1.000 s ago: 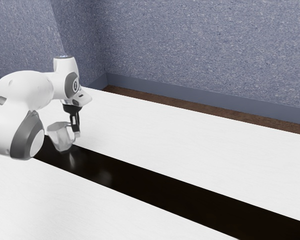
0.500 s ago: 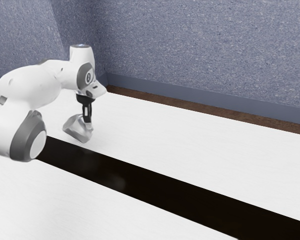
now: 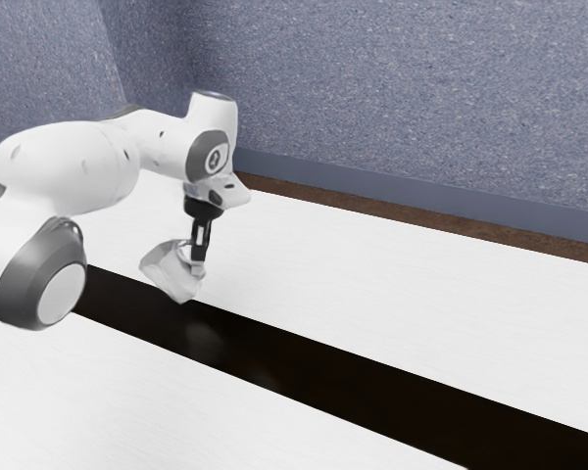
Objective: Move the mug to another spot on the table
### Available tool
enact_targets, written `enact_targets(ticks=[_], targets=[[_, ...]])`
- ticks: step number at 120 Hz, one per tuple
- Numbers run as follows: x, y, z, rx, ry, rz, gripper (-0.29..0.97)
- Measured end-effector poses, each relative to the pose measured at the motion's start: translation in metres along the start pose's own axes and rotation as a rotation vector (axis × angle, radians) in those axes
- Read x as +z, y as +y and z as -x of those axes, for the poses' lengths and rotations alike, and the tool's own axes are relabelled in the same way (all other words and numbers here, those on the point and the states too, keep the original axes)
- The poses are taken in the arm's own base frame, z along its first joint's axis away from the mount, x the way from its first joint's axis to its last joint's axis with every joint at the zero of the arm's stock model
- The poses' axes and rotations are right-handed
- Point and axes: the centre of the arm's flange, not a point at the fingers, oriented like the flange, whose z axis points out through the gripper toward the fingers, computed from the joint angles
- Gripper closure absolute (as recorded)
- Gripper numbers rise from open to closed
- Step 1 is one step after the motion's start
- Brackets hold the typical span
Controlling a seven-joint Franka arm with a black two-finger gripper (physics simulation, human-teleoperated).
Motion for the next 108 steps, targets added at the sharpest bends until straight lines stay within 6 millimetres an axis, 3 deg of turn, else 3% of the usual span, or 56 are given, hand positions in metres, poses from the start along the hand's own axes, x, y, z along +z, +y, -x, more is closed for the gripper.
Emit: enact_targets(ticks=[54, 89, 108], targets=[[0.003, 0.068, -0.079, -0.025, -0.083, 0.066, 0.74], [0.022, 0.077, -0.116, -0.072, -0.125, 0.055, 0.73], [0.034, 0.079, -0.126, -0.100, -0.142, 0.055, 0.72]])
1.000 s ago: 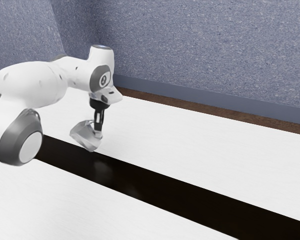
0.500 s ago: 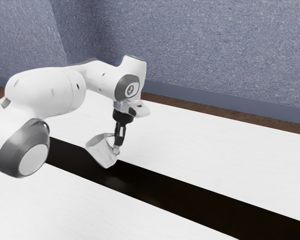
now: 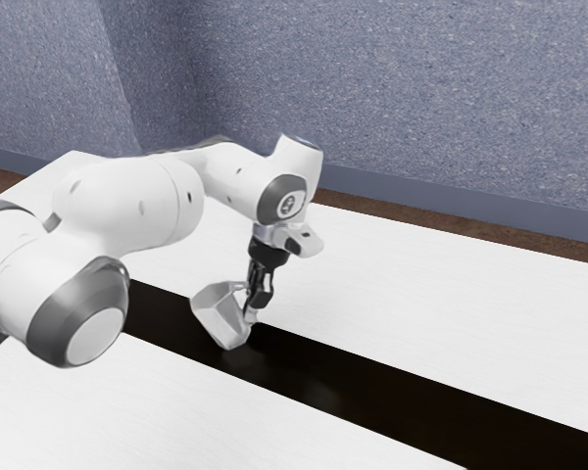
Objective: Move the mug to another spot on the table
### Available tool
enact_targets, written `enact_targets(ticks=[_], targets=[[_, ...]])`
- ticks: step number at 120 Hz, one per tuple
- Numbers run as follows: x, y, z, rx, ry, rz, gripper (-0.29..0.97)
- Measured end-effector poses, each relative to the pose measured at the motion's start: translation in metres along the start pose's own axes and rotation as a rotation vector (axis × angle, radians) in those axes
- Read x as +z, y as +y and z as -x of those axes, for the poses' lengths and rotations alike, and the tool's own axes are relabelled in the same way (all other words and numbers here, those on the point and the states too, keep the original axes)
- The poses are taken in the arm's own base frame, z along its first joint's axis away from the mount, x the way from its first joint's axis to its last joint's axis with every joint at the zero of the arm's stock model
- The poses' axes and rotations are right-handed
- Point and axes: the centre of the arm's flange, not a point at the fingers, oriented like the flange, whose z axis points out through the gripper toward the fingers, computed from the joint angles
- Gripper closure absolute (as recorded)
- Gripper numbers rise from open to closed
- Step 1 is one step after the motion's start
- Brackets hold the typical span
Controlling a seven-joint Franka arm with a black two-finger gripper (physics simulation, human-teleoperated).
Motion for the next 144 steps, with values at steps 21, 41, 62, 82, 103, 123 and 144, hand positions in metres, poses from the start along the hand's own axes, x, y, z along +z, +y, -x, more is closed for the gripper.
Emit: enact_targets(ticks=[21, 41, 62, 82, 103, 123, 144], targets=[[0.014, 0.000, -0.009, -0.031, -0.015, 0.001, 0.71], [0.018, 0.003, -0.016, -0.051, -0.018, -0.006, 0.71], [0.018, 0.005, -0.018, -0.071, -0.017, -0.006, 0.52], [0.018, 0.005, -0.017, -0.087, -0.017, 0.001, 0.24], [0.000, 0.006, -0.019, -0.095, 0.006, -0.021, 0.10], [-0.016, 0.014, -0.026, -0.088, 0.027, -0.042, 0.05], [-0.033, 0.019, -0.022, -0.092, 0.047, -0.055, 0.02]])
